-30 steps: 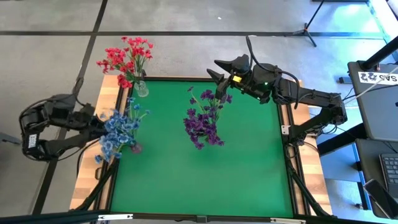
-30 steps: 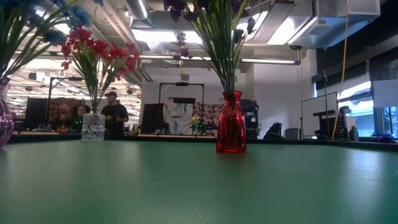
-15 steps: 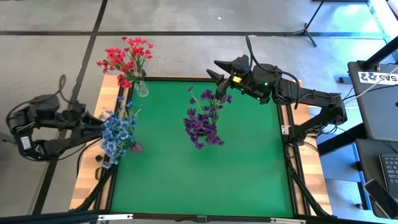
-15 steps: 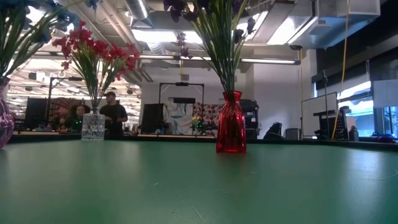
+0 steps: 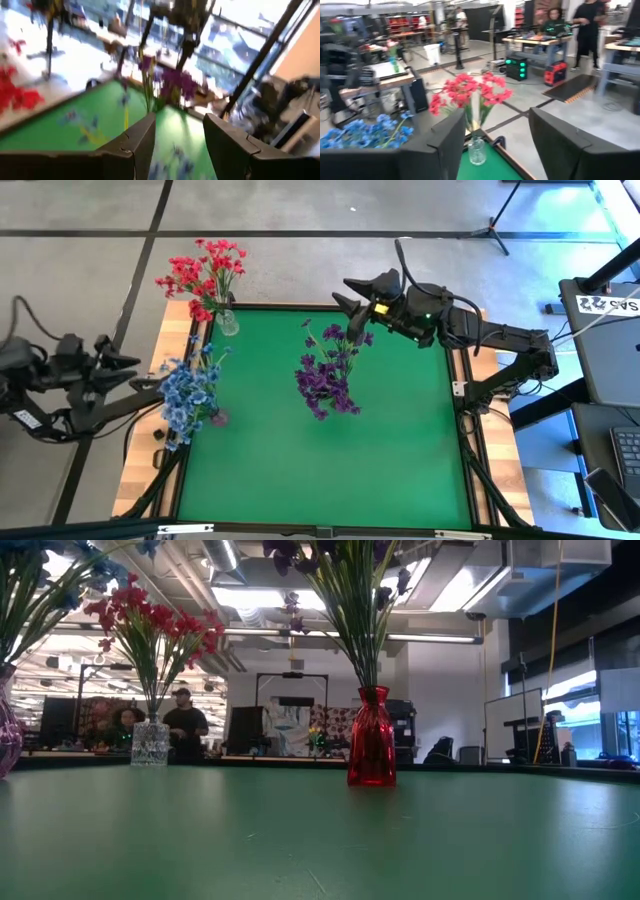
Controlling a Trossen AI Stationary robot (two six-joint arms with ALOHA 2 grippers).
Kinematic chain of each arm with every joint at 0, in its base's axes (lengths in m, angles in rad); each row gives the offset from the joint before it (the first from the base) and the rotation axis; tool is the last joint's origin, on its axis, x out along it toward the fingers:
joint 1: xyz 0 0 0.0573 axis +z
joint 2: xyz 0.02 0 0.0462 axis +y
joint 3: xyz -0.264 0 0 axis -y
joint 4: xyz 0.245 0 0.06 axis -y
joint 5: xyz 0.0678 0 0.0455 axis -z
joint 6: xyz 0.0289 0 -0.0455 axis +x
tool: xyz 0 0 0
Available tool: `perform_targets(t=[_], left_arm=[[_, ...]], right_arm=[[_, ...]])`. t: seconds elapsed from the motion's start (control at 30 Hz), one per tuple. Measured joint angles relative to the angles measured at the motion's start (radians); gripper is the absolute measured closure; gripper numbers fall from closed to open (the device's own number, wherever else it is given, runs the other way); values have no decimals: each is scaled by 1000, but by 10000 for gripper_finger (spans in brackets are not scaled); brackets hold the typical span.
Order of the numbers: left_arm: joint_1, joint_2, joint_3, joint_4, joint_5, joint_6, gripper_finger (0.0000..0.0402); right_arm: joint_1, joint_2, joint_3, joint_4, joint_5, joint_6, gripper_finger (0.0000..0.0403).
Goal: Sort flowers into vase by color
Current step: Return to Home Position
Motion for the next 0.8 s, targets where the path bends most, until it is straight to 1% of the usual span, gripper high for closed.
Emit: perform_targets(t=[0.1,0.2,0.3,0.37,0.4,0.43,0.53,0.57,0.6,0.7,0.73,0.8], left_arm=[[7,0,13,61,-34,10,240],[7,0,15,100,-67,64,240],[7,1,22,120,-75,74,240],[7,0,20,146,-66,39,240],[7,0,18,157,-42,22,240],[6,0,16,169,6,23,240],[12,0,17,217,211,97,240],[23,0,17,230,259,105,240],[40,0,17,238,286,108,240],[126,0,-8,240,354,113,240],[167,0,-27,239,395,122,240],[263,1,-74,234,515,152,240]], right_arm=[[32,0,0,-7,62,-7,231],[81,-1,0,-7,101,-49,296],[131,-4,0,-5,117,-86,370],[158,-9,0,-8,118,-103,394],[172,-11,0,-7,120,-110,392],[187,-14,0,-6,121,-113,386],[232,-32,0,-21,122,-124,375],[249,-42,0,-34,122,-127,377],[268,-53,0,-53,122,-132,382],[319,-86,0,-96,123,-146,398],[336,-96,0,-102,123,-146,398],[363,-115,0,-110,124,-140,393]])
